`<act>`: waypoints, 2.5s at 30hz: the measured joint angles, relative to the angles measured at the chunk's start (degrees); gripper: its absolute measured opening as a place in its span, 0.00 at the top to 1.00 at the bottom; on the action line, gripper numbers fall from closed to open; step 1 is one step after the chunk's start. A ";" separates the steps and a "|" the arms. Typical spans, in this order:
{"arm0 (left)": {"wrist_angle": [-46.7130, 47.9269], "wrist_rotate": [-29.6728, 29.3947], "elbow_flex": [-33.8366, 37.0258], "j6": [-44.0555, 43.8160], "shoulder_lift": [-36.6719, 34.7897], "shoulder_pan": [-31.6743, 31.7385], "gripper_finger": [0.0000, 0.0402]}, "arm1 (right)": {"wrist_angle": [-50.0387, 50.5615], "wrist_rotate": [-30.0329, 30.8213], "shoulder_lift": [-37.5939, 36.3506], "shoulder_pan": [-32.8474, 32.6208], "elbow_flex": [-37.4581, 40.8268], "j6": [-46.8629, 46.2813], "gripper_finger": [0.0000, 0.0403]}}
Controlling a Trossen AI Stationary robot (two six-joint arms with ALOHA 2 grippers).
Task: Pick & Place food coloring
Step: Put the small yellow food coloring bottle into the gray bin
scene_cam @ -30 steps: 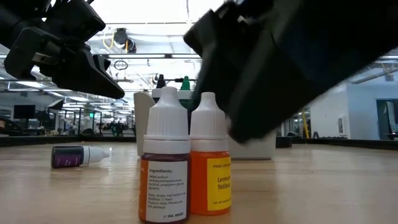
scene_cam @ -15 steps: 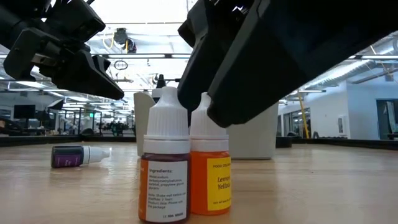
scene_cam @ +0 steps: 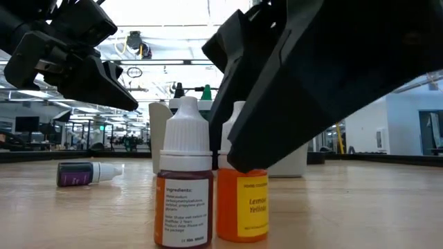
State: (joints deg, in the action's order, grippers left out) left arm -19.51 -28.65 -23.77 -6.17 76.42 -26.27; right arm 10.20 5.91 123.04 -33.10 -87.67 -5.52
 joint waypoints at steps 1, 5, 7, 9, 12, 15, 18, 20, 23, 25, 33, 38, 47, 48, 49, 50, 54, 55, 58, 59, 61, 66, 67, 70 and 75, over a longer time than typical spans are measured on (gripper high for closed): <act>0.00 0.01 0.00 0.00 0.00 0.01 0.91 | -0.22 0.00 0.00 0.04 0.20 -0.30 0.78; 0.00 -0.01 0.00 0.00 0.00 0.01 0.91 | -0.41 0.02 0.00 0.11 0.47 -0.94 0.81; 0.00 -0.01 0.00 0.00 0.00 0.01 0.91 | -0.40 0.02 0.00 0.11 0.47 -0.94 0.82; 0.00 -0.01 0.00 0.00 0.00 0.01 0.91 | -0.38 0.02 0.00 0.11 0.47 -0.94 0.84; -0.02 -0.01 0.00 0.00 0.00 0.01 0.91 | -0.04 0.04 -0.36 0.13 0.51 -0.92 0.84; -0.01 -0.01 0.00 -0.02 0.00 0.01 0.91 | 0.67 0.22 -2.04 0.13 0.62 -0.92 0.85; 0.01 -0.01 0.00 -0.02 0.00 0.01 0.91 | 2.90 1.69 -5.61 0.11 0.62 -0.85 0.85; 0.00 -0.03 0.00 -0.02 0.00 0.01 0.91 | 6.39 4.90 -8.52 0.09 0.60 0.11 0.85; 0.00 -0.03 0.00 -0.02 0.00 0.01 0.91 | 11.08 12.49 -13.48 0.67 0.62 1.14 0.85; 0.00 -0.05 0.00 -0.02 0.01 0.04 0.91 | 13.60 16.87 -16.80 1.78 0.60 1.31 0.85; 0.04 -0.10 0.00 -0.25 0.02 1.00 0.91 | 20.20 19.36 -20.63 9.99 0.53 1.66 0.85; 1.40 0.10 0.00 -1.29 0.02 1.56 0.91 | 19.37 14.87 -18.47 13.74 2.75 1.76 0.85; 2.69 0.10 0.02 -1.81 0.02 1.56 0.91 | 7.57 13.95 -18.34 15.90 13.01 1.73 0.85; 2.69 0.10 0.02 -1.69 0.02 1.56 0.91 | 6.81 13.46 -18.33 16.19 13.60 1.72 0.85; 2.69 0.08 0.02 -1.64 0.02 1.56 0.91 | 6.45 13.45 -18.34 16.41 13.98 1.71 0.85; 2.67 0.08 0.02 -1.62 0.02 1.56 0.91 | 6.30 13.44 -18.34 16.66 14.30 1.71 0.85; 2.65 0.05 0.02 -1.52 0.02 1.57 0.91 | 6.29 13.44 -18.34 17.63 15.04 1.71 0.85; 2.64 0.05 0.02 -1.49 0.02 1.58 0.91 | 6.24 13.42 -18.34 17.84 15.21 1.69 0.85; 2.57 0.03 0.02 -1.49 0.02 1.58 0.91 | 5.53 13.41 -18.34 18.54 16.16 1.11 0.85; 2.54 0.03 0.02 -1.49 0.02 1.58 0.91 | 4.67 13.39 -18.34 18.77 16.66 0.76 0.85; 2.54 0.01 0.02 -1.49 0.02 1.58 0.91 | 3.25 13.29 -18.34 19.19 17.69 0.30 0.85; 2.53 -0.08 0.02 -1.49 0.02 1.58 0.91 | -0.03 10.21 -18.36 20.01 20.05 0.34 0.85; 2.51 -0.17 0.02 -1.49 0.02 1.58 0.91 | -0.64 9.24 -18.36 20.14 20.33 0.35 0.85; 2.51 -0.38 0.02 -1.49 0.02 1.66 0.91 | -1.79 8.77 -18.38 20.39 20.94 0.36 0.85; 2.51 -0.38 0.02 -1.55 0.02 2.63 0.91 | -1.95 8.76 -18.38 20.39 21.06 0.37 0.85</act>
State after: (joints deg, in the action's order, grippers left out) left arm -16.99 -29.04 -23.75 -7.73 76.44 -23.64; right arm 8.25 14.68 104.66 -12.71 -66.61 -5.15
